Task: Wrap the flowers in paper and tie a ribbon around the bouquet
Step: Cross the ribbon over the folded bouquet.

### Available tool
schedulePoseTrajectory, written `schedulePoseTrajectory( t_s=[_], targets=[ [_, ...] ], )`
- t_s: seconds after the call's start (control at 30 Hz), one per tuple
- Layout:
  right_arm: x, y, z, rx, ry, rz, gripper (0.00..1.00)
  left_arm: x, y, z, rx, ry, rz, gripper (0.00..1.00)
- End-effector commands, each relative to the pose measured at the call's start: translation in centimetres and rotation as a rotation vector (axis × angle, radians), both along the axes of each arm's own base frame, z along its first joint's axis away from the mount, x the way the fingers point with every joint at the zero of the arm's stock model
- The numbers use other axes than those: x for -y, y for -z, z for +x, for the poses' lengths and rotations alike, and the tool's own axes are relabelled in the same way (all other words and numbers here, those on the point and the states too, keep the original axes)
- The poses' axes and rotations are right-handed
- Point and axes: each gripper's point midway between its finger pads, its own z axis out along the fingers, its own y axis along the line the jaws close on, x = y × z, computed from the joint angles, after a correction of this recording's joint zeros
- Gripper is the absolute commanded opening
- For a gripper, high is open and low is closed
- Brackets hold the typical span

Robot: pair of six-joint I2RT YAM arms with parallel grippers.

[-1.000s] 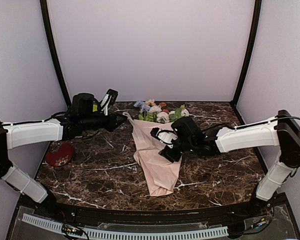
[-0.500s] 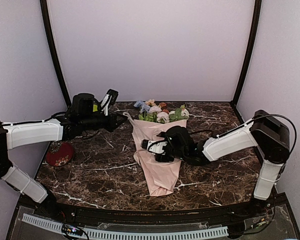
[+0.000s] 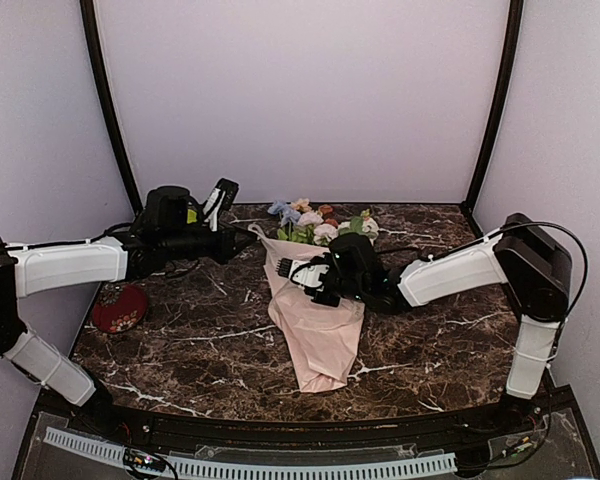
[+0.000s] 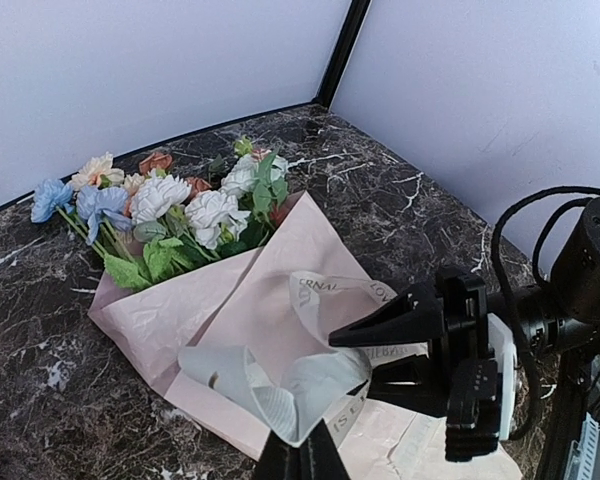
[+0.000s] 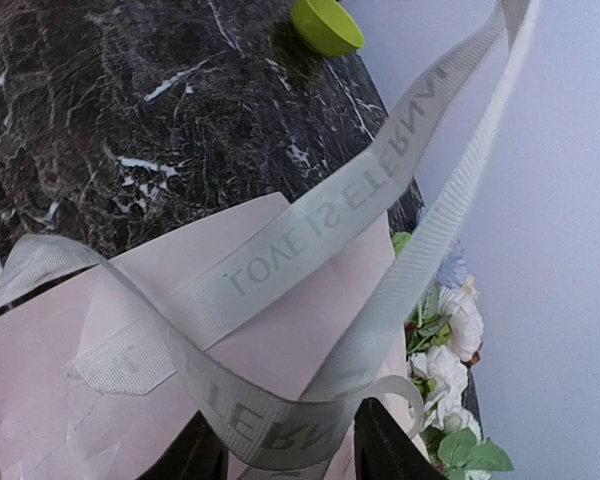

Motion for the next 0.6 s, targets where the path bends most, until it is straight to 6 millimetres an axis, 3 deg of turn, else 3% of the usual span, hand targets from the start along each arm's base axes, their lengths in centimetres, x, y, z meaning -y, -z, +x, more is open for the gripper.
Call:
schedulePoseTrajectory(
  t_s=[0.0, 0.2, 0.57],
  targets=[
    [-0.5, 0.7, -0.8, -0.066, -0.044, 0.027, 0.26, 0.6, -1.5, 0.3, 0.045, 0.020, -0.017, 0.00],
    [-0.7, -0.3, -2.1, -0.176, -0.079, 0.090, 0.00, 0.7, -1.2, 0.5, 0.035, 0.021, -0.018, 0.00],
    [0.8, -0.9, -6.3, -0.662, -0.128, 0.171, 0.00, 0.3, 0.5, 1.3, 0.017, -0.019, 0.023, 0.00]
  ],
)
